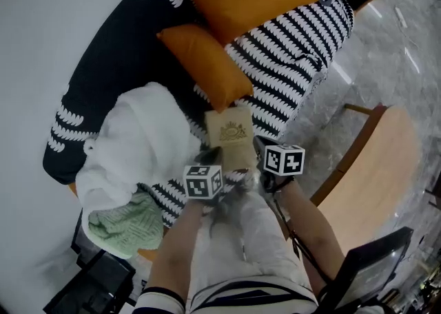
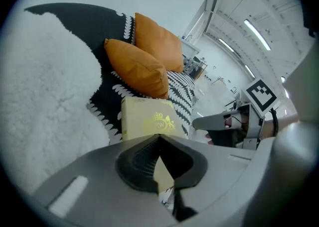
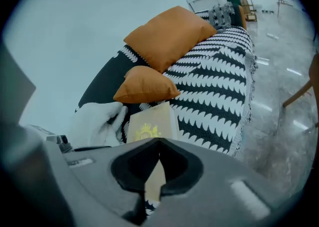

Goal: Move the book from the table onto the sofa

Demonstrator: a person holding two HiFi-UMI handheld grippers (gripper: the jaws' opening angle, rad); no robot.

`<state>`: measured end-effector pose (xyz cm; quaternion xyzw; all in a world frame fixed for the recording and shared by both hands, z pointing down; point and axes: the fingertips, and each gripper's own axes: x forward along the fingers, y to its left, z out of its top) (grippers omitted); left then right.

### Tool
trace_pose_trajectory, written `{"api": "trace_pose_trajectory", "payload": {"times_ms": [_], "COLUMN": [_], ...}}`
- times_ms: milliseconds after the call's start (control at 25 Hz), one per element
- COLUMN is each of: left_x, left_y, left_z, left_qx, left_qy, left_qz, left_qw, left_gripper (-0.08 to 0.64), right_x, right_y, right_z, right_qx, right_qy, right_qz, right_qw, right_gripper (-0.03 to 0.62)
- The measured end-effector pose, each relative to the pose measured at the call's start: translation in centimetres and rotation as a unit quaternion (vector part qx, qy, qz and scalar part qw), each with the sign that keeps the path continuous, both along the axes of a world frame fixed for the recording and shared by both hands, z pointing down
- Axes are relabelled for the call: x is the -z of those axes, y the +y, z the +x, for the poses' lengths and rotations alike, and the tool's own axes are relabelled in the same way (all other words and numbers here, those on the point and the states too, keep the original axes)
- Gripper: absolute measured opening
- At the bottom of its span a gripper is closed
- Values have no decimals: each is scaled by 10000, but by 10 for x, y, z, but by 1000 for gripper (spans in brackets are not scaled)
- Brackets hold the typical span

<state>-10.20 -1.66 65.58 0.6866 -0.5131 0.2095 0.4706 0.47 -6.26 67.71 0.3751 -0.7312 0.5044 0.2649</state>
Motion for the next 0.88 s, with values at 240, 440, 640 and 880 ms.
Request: {"api": "trace_pose_trajectory", "payload": {"times_ms": [240,440,640,880], "left_x": [28,64,107,163], "left_y": [0,17,26,50], "left_z": [12,15,18,12], "left_qx": [-241,-302,-282,-2], "left_qy": [235,336,532,942], "left_qz": [437,607,900,1212], "left_qw": [9985,9971,9941,9881], "left_gripper": [3,3,3,3], "right_x": [20,53,99,151], "right_y": [5,22,30,57], "right_z": [-6,-8,-7,-6], "right_qx": [-27,-75,-81,-121], "right_qy": [-161,-245,-325,-389], "right_qz": [206,309,673,1023], "right_qw": [9997,9992,9972,9939], "right_gripper": [2,2,2,2]}}
